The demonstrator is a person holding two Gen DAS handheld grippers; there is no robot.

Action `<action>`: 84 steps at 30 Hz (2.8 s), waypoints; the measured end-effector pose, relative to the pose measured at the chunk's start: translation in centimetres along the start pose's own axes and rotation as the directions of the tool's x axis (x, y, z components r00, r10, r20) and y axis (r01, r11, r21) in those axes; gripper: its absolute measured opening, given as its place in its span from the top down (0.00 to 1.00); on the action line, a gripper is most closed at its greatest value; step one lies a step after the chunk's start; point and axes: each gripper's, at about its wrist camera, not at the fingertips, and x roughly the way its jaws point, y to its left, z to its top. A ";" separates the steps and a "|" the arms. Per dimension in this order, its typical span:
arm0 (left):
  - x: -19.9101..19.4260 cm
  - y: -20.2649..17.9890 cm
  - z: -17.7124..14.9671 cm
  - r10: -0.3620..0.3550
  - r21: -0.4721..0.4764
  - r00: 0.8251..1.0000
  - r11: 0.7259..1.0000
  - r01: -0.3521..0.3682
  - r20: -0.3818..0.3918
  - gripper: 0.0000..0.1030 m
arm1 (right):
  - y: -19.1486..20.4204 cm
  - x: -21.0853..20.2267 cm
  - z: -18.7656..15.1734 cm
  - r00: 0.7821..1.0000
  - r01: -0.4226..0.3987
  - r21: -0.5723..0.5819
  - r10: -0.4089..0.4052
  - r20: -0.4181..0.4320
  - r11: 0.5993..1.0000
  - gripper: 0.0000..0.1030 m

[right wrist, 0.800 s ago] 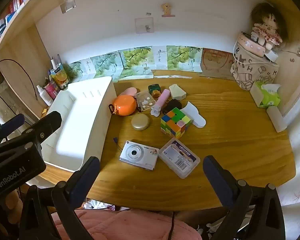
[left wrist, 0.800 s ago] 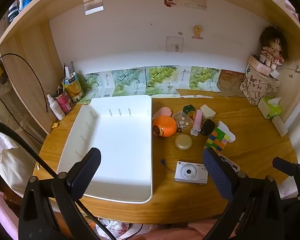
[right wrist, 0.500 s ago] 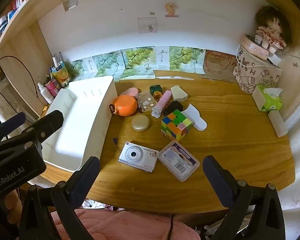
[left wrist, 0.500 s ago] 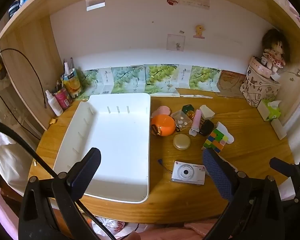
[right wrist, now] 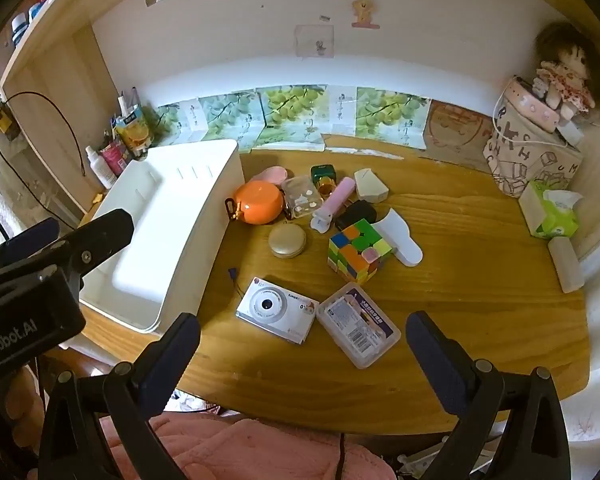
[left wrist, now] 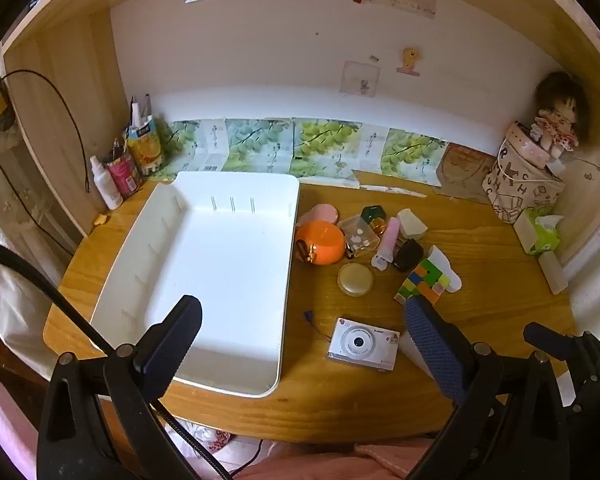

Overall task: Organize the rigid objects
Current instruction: 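Move both tools toward the white tray and the items beside it, then grip the white tray rim with the left tool while the right tool approaches the white lens device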

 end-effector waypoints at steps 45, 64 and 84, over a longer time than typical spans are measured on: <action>4.6 11.5 2.5 0.145 -0.058 0.974 0.986 -0.157 -0.173 0.06 | -4.1 8.9 1.6 0.943 -0.076 0.350 0.182 -0.280 0.934 0.00; 13.8 22.7 1.9 0.011 -0.100 0.901 0.993 -0.060 -0.433 0.36 | -2.6 12.3 -1.8 0.938 0.025 0.806 0.264 -0.223 0.592 0.00; 19.5 25.7 0.4 -0.062 -0.117 0.791 0.993 -0.011 -0.609 0.78 | -2.6 16.7 -5.2 0.917 0.142 0.962 0.336 -0.217 0.233 0.00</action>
